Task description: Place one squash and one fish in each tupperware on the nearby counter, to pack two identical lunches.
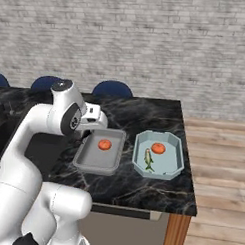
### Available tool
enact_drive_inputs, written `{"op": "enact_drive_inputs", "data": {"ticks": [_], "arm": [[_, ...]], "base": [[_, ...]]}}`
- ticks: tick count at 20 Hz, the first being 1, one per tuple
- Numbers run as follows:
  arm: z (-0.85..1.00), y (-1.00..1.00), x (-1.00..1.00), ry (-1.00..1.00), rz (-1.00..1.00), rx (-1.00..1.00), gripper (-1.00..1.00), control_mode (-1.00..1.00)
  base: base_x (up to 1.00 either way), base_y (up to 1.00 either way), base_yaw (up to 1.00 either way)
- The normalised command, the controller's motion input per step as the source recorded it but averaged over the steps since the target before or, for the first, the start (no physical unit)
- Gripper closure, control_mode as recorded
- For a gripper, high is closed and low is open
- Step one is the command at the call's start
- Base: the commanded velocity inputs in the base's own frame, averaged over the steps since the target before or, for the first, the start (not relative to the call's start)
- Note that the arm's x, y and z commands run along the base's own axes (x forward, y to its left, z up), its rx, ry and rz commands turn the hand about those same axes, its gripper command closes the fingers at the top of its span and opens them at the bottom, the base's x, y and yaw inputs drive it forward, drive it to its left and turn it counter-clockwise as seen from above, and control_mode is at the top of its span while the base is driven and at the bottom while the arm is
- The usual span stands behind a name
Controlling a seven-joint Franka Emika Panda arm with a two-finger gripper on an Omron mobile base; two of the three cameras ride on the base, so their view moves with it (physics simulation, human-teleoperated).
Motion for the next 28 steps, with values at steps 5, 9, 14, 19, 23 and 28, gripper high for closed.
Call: {"op": "enact_drive_inputs", "data": {"ticks": [5, 9, 14, 19, 23, 28], "arm": [[-0.48, 0.0, 0.34, 0.02, 0.15, 0.0, 1.0, -1.0], [-0.45, 0.03, 0.18, 0.0, 0.11, 0.0, 1.0, -1.0], [-0.38, 0.1, 0.23, 0.0, 0.02, 0.0, 1.0, -1.0], [-0.32, 0.01, 0.21, 0.0, 0.0, 0.0, 1.0, -1.0], [-0.34, 0.0, 0.2, 0.0, 0.0, 0.0, 1.0, -1.0], [-0.33, 0.0, 0.17, 0.0, 0.01, 0.0, 1.0, -1.0]], "base": [[0.0, 0.0, 0.0], [0.0, 0.0, 0.0], [0.0, 0.0, 0.0], [0.0, 0.0, 0.0], [0.0, 0.0, 0.0], [0.0, 0.0, 0.0]]}}
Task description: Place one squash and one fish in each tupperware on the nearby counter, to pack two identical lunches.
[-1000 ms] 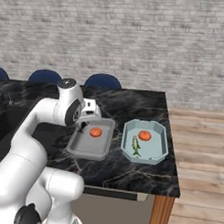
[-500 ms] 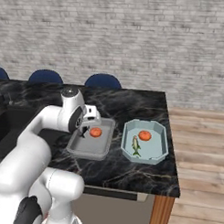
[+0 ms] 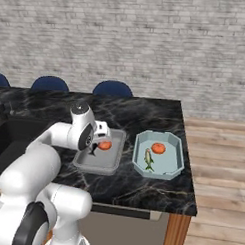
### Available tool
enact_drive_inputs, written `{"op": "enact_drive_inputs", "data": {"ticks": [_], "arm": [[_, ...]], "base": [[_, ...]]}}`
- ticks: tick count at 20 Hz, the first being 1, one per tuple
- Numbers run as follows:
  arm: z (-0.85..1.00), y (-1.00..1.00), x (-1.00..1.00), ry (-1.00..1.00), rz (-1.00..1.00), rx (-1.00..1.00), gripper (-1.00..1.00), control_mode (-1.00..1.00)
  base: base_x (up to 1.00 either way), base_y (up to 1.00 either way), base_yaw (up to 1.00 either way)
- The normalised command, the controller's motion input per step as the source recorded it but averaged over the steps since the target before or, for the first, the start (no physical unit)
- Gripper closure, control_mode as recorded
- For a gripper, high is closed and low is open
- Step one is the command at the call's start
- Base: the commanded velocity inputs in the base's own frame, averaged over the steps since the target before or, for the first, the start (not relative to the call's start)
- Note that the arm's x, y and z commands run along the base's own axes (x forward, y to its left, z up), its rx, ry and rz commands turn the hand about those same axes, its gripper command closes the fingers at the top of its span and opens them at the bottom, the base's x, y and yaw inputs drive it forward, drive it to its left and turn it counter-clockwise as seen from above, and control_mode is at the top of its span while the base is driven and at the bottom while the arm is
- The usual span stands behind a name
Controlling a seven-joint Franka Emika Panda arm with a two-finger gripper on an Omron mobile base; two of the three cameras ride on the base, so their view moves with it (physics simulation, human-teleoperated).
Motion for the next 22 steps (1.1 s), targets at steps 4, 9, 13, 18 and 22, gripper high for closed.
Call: {"op": "enact_drive_inputs", "data": {"ticks": [4, 9, 13, 18, 22], "arm": [[-0.23, 0.0, 0.11, 0.0, 0.07, 0.0, 1.0, -1.0], [-0.17, 0.0, 0.18, 0.0, 0.12, 0.0, 1.0, -1.0], [-0.28, 0.08, 0.13, 0.0, 0.07, 0.0, 1.0, -1.0], [-0.32, 0.02, 0.26, 0.0, 0.03, 0.0, 1.0, -1.0], [-0.31, 0.0, 0.26, 0.0, 0.01, 0.0, 1.0, -1.0]], "base": [[0.0, 0.0, 0.0], [0.0, 0.0, 0.0], [0.0, 0.0, 0.0], [0.0, 0.0, 0.0], [0.0, 0.0, 0.0]]}}
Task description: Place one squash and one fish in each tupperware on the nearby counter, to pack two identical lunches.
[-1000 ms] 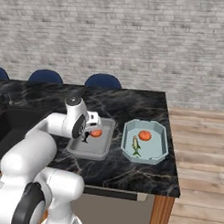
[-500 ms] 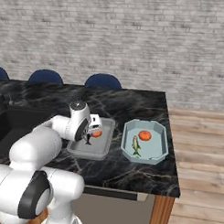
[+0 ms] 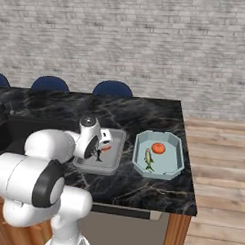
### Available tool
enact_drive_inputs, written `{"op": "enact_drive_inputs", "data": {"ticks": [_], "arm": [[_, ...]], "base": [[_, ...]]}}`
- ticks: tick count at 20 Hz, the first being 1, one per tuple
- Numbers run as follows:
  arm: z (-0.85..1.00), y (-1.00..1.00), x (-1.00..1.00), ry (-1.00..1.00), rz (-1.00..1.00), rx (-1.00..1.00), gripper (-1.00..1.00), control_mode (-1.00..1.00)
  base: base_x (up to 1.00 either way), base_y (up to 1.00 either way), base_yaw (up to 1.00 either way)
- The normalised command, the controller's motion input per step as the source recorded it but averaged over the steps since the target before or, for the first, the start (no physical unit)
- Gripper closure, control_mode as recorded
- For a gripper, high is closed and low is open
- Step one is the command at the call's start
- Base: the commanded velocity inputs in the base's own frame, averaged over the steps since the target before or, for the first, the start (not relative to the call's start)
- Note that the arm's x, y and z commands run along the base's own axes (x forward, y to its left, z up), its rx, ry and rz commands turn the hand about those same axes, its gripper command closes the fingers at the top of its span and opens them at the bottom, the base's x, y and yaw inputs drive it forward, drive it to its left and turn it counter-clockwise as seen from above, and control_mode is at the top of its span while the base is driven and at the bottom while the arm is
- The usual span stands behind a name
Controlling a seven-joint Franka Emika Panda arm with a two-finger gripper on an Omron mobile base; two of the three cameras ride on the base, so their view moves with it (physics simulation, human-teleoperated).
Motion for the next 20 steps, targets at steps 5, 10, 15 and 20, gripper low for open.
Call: {"op": "enact_drive_inputs", "data": {"ticks": [5, 10, 15, 20], "arm": [[-0.14, 0.0, 0.23, 0.0, 0.0, 0.0, -1.0, -1.0], [0.0, 0.0, 0.19, 0.0, 0.0, 0.0, -1.0, -1.0], [0.46, -0.02, 0.02, 0.0, 0.0, 0.0, -1.0, -1.0], [1.0, -0.16, -0.63, 0.0, -0.01, -0.01, -1.0, -1.0]], "base": [[0.0, 0.0, 0.0], [0.0, 0.0, 0.0], [0.0, 0.0, 0.0], [0.0, 0.0, 0.0]]}}
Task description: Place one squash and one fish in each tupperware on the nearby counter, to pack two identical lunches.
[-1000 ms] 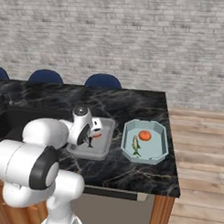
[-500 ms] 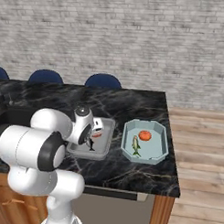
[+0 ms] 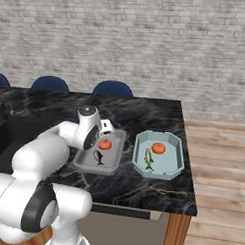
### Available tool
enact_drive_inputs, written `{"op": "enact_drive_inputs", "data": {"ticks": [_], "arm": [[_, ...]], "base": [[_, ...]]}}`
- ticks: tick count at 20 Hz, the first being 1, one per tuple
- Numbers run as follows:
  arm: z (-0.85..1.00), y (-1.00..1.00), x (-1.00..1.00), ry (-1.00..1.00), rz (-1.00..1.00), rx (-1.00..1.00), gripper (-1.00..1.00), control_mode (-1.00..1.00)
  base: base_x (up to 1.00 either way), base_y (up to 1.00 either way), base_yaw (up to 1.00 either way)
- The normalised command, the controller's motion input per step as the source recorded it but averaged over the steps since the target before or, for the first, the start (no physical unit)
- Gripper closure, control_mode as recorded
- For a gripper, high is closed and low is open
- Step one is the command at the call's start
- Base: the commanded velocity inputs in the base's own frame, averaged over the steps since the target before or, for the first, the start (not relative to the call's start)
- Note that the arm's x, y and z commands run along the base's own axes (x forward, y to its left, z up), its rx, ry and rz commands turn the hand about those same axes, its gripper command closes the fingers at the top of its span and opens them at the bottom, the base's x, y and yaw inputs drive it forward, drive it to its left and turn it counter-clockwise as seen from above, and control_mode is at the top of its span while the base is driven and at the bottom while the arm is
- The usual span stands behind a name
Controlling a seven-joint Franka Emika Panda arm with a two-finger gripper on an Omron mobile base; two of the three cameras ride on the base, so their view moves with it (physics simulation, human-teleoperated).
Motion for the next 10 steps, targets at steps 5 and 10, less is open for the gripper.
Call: {"op": "enact_drive_inputs", "data": {"ticks": [5, 10], "arm": [[0.86, -0.07, -0.92, -0.01, -0.03, 0.0, -1.0, -1.0], [0.77, 0.07, -0.78, -0.13, -0.03, -0.03, -1.0, -1.0]], "base": [[0.0, 0.0, 0.0], [0.0, 0.0, 0.0]]}}
